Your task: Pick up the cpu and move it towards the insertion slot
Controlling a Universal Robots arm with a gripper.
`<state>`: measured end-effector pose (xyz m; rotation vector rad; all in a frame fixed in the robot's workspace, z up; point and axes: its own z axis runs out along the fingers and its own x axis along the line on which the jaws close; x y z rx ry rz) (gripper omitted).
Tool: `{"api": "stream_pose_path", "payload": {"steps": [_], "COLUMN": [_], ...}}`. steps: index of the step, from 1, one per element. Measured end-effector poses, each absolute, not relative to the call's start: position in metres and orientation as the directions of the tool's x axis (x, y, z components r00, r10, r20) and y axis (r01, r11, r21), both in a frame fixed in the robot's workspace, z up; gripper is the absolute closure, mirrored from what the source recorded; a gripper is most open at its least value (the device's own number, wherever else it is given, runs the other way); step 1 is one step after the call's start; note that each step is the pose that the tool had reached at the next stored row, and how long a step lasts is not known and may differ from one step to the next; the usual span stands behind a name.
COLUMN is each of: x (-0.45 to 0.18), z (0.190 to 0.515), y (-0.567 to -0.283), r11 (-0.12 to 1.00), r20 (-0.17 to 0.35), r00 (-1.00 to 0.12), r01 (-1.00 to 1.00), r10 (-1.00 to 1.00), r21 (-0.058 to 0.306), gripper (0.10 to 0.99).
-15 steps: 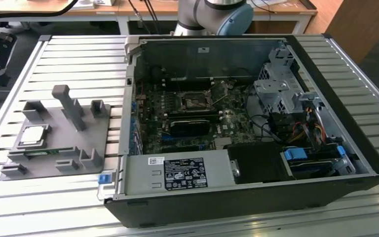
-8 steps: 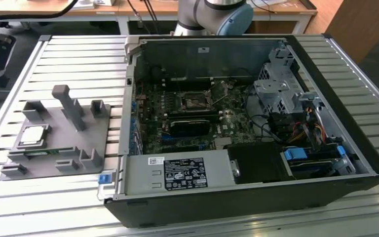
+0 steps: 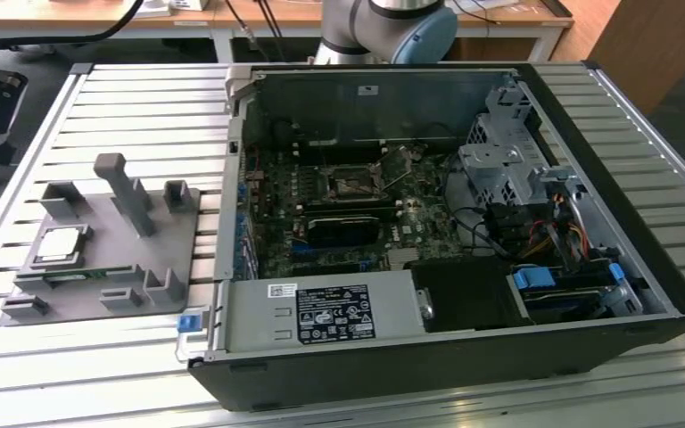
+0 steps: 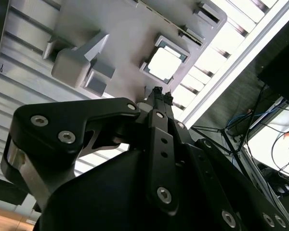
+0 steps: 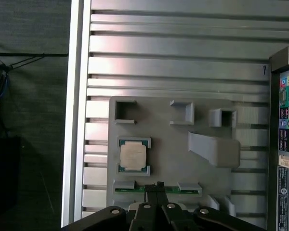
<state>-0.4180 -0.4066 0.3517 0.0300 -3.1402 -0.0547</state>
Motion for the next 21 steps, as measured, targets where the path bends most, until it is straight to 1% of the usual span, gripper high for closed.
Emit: {"api": "stream_pose_path", "payload": {"steps": [9, 11, 12, 14, 16, 17, 21], "x": [-0.422, -0.423, -0.423, -0.423, -0.423, -0.423, -0.423], "z": [0.340, 0.338, 0.337, 0.335, 0.332, 0.331, 0.327], "y": [-0.407, -0.407, -0.407, -0.407, -0.407, -0.407, -0.407], "r11": [0.999, 0.999, 0.999, 0.999, 0.999, 0.999, 0.999], "r20": [0.001, 0.001, 0.002, 0.003, 0.004, 0.006, 0.010], "r00": [-1.000, -1.000, -1.000, -1.000, -1.000, -1.000, -1.000], "r01": [-0.019, -0.019, -0.019, -0.019, -0.019, -0.019, -0.019], "r10": [-0.019, -0.019, -0.019, -0.019, -0.019, -0.019, -0.019], "r21": [0.035, 0.035, 0.035, 0.035, 0.035, 0.035, 0.035], "gripper": [0.973, 0.855, 0.855, 0.737, 0.737, 0.675, 0.675]}}
